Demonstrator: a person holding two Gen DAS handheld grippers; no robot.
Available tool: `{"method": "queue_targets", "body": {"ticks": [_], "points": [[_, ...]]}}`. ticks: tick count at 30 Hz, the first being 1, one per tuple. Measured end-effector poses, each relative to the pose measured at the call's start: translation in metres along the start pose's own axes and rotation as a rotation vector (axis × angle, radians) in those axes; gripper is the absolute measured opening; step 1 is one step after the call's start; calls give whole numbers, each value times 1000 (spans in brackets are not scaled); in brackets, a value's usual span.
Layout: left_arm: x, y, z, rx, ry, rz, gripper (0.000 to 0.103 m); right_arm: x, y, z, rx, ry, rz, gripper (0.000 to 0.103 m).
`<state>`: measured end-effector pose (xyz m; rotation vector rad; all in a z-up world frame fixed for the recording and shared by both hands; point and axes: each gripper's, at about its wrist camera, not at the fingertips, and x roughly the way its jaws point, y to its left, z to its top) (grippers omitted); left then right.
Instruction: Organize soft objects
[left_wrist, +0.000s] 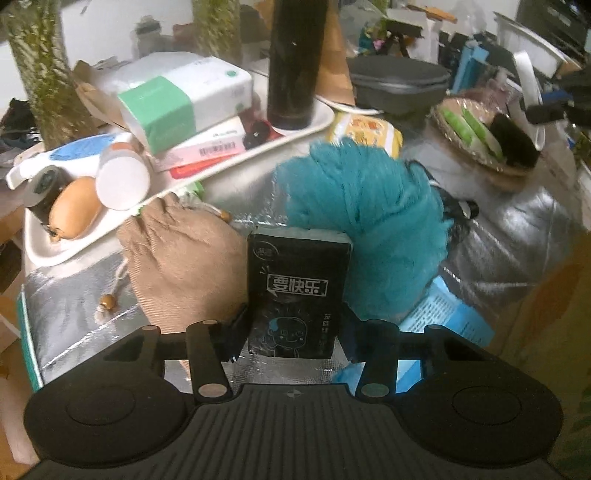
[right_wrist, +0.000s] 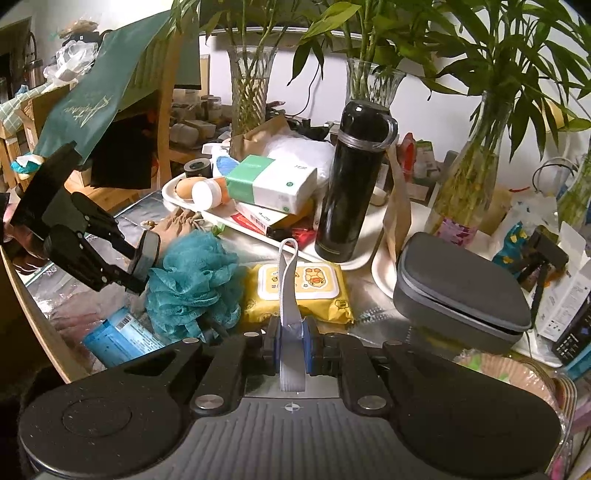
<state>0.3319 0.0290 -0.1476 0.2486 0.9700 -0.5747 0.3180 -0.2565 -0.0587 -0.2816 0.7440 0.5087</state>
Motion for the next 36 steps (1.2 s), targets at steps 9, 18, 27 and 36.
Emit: {"method": "queue_targets", "body": {"ticks": [9,18,27,36], "points": [[-37,-1,13,-85,-19,93,48,-13,8,2,16,-5,41,14],[-87,-3,8,-189,-43,125,48,-39,16,-3,57,-40,71,14],[-140,-32,6,-188,-71,117,48,-83,37,-3,13,-78,84,14],[-183,-69,-8,-156,-18,99,48,-118,48,-7,-23,-90,88,14]]}}
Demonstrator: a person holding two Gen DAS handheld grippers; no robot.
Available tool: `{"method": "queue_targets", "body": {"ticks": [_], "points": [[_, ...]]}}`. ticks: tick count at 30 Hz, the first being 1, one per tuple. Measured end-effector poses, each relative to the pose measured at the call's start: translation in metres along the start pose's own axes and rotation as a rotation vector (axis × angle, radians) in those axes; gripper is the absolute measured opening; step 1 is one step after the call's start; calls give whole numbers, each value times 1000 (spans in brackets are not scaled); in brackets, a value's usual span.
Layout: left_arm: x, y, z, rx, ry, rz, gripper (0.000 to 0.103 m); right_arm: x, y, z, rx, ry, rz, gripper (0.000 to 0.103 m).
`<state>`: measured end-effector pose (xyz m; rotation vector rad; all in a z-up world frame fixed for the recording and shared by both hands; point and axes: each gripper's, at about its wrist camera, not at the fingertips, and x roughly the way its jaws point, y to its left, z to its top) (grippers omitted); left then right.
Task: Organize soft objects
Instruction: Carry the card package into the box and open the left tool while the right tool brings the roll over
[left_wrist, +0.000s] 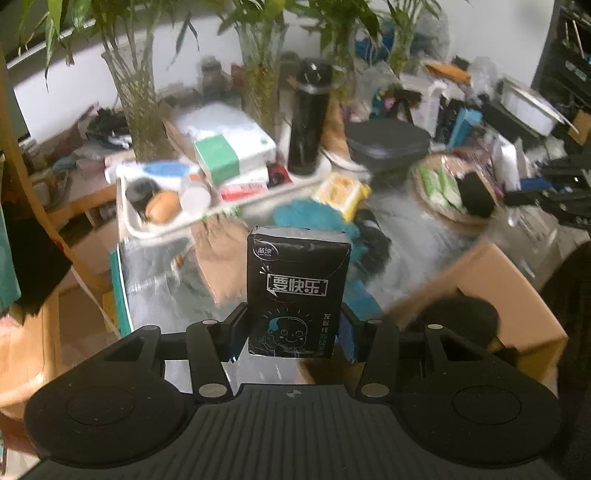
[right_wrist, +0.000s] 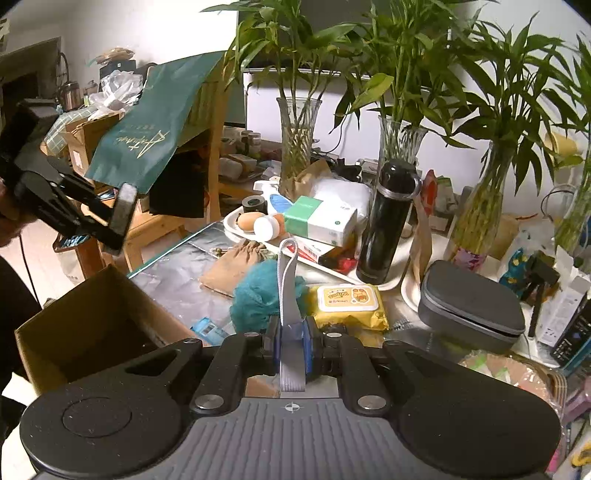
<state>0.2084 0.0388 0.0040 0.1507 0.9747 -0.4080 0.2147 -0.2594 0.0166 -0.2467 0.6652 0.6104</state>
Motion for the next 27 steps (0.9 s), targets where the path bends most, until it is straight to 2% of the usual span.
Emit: {"method": "queue_targets", "body": {"ticks": [4,6,11,16,21,23,27], "points": [[-2,-11,-11,-8,100,-17,48,-11,10,-4,-30,4,18,14],[1,-14,-16,-4,120,-17,48,-15,16,-6,-38,4,21,14],[11,-13,-21,-21,106,2,48,-23,24,-7,-37,-4,23,14],[4,-21,-23,-40,88,33,48,-30,31,-7,-43,-7,27,14],[-16,-40,-23,-39,61,-23,48,-32,37,-10,-49,1,44,14],[-15,-48,-24,-38,75,-36,48,-30,41,-11,-49,7,46,14],[-5,-52,-28,-105,126,-68,49,-28,47,-12,-48,11,57,14]]}}
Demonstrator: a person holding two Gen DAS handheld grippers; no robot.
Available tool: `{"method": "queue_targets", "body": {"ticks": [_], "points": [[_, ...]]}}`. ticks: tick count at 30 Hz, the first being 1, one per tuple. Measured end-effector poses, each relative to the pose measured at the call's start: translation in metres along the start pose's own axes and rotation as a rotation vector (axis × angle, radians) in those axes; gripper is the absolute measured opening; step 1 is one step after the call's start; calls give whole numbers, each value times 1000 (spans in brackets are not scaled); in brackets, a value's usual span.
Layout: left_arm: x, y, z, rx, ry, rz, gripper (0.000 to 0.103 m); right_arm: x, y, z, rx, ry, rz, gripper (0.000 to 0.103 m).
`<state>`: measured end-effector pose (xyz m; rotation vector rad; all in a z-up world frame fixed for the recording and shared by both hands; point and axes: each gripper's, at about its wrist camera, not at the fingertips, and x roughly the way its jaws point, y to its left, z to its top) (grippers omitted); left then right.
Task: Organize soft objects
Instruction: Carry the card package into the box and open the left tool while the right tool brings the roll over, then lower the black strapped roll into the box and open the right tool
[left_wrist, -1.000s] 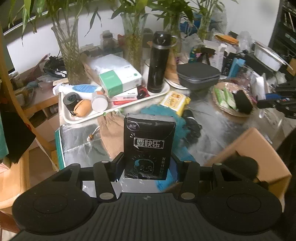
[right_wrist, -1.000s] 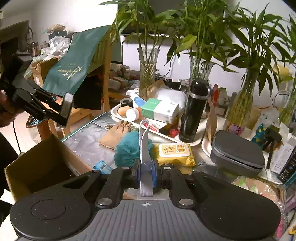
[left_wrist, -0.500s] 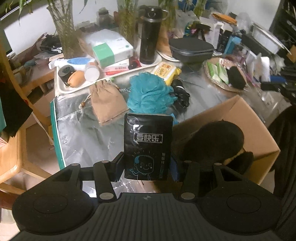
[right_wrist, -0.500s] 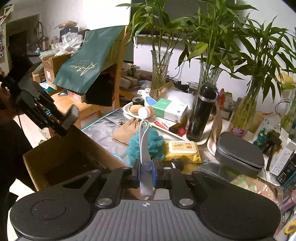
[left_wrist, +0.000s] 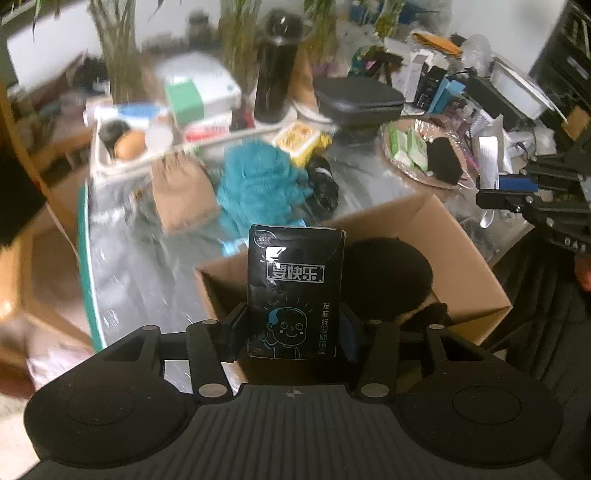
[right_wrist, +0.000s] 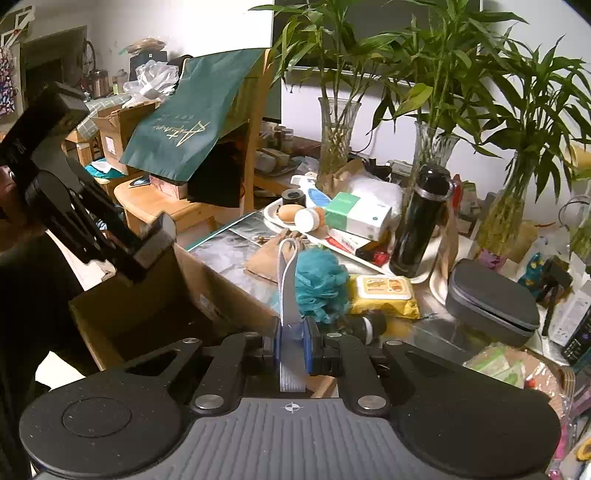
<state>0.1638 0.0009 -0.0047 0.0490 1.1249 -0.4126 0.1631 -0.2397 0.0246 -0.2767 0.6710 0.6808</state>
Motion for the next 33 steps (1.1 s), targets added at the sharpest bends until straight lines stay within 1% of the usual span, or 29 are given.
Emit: {"method": "queue_targets", "body": {"ticks": [2,3,4,7,9,12,16,22,27,33], "points": [[4,3,-3,-28,-2,-25,54,1,3,0,-5,4,4,14],[5,5,-5,-43,-16,-32,68,1,5,-1,-7,5,6,14],[5,7,-7,-58,-36,-28,80,1,6,-1,-8,7,8,14],[-2,12,-15,-101,-97,-12,81,3,8,-3,-11,14,12,14],[-8,16,-21,-126,-136,-15,81,3,10,-3,-11,18,16,14],[-19,19,-28,-144,-191,-7,81,6,11,-3,-9,25,25,14],[-28,19,-35,-151,-229,30,81,12,15,-3,-12,36,42,14],[-40,20,-48,-159,-295,62,81,23,29,3,-20,52,75,14],[-48,21,-55,-154,-339,85,81,36,49,16,-49,58,123,14],[-61,25,-63,-155,-375,105,81,64,80,39,-82,65,202,15]]}}
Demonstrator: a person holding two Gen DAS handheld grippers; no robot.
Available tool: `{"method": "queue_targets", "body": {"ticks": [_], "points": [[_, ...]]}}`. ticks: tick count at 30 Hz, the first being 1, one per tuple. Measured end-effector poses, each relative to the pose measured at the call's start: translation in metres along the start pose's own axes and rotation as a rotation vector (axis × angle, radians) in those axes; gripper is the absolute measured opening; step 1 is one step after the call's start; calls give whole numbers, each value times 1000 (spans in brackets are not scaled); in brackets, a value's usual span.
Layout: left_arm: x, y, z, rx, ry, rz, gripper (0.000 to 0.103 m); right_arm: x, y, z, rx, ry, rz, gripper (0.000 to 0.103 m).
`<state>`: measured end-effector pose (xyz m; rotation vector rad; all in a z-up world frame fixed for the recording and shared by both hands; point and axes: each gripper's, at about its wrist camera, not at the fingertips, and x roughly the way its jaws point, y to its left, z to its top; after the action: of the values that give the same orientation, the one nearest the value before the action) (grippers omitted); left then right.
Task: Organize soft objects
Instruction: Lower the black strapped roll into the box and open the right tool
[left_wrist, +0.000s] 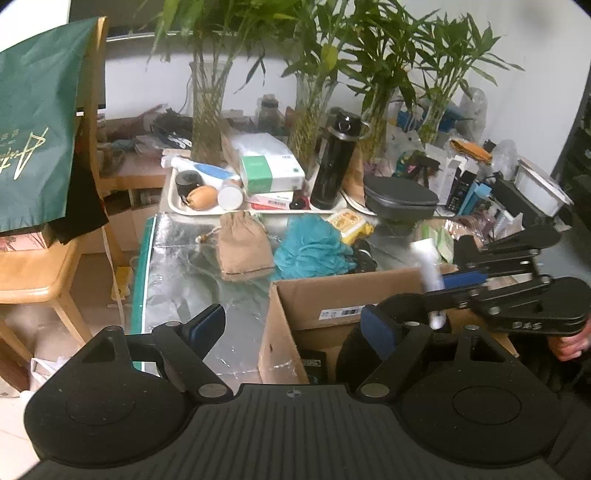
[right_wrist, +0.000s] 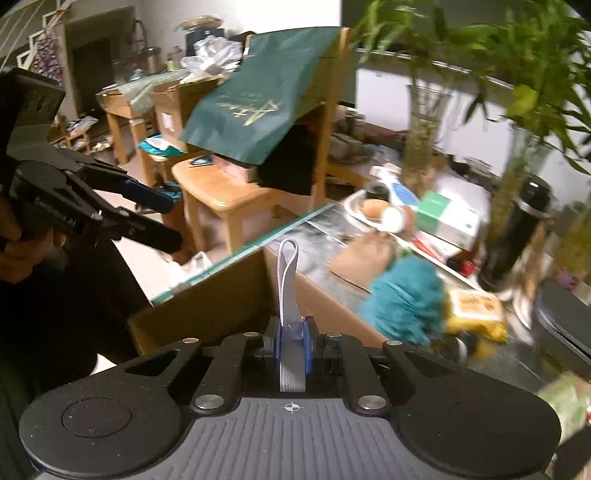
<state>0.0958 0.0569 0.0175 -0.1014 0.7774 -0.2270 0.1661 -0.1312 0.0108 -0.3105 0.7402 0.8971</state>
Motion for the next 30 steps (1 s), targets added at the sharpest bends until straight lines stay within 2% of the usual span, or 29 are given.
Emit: {"method": "queue_targets", "body": {"ticks": [2,4,5,6,8,12,17,22,25,30], "points": [[-4,3,-2,-10,-5,4,81,8,6,6,-2,-6,30,19],[-6,6,-5,-16,-9,10,81,11,10,9,0,-20,53,39],[-7,8,-6,-18,-10,12,81,11,12,9,-8,-30,51,54],[-7,9,-7,-19,-9,16,81,10,13,9,-17,-35,47,61],[-7,10,-8,-15,-9,28,81,9,13,7,-25,-24,43,63],[-2,11,-10,-4,-2,44,81,2,8,-2,-37,-24,5,88],[4,10,-8,-5,-2,37,81,-15,-7,-15,-28,-26,-47,96],[10,4,-4,10,-12,32,81,-25,-25,-28,-4,-17,-119,98],[15,0,0,20,-15,32,81,-30,-38,-35,26,-21,-166,103],[25,-5,3,34,-19,26,81,-34,-63,-46,101,-33,-253,103]]}}
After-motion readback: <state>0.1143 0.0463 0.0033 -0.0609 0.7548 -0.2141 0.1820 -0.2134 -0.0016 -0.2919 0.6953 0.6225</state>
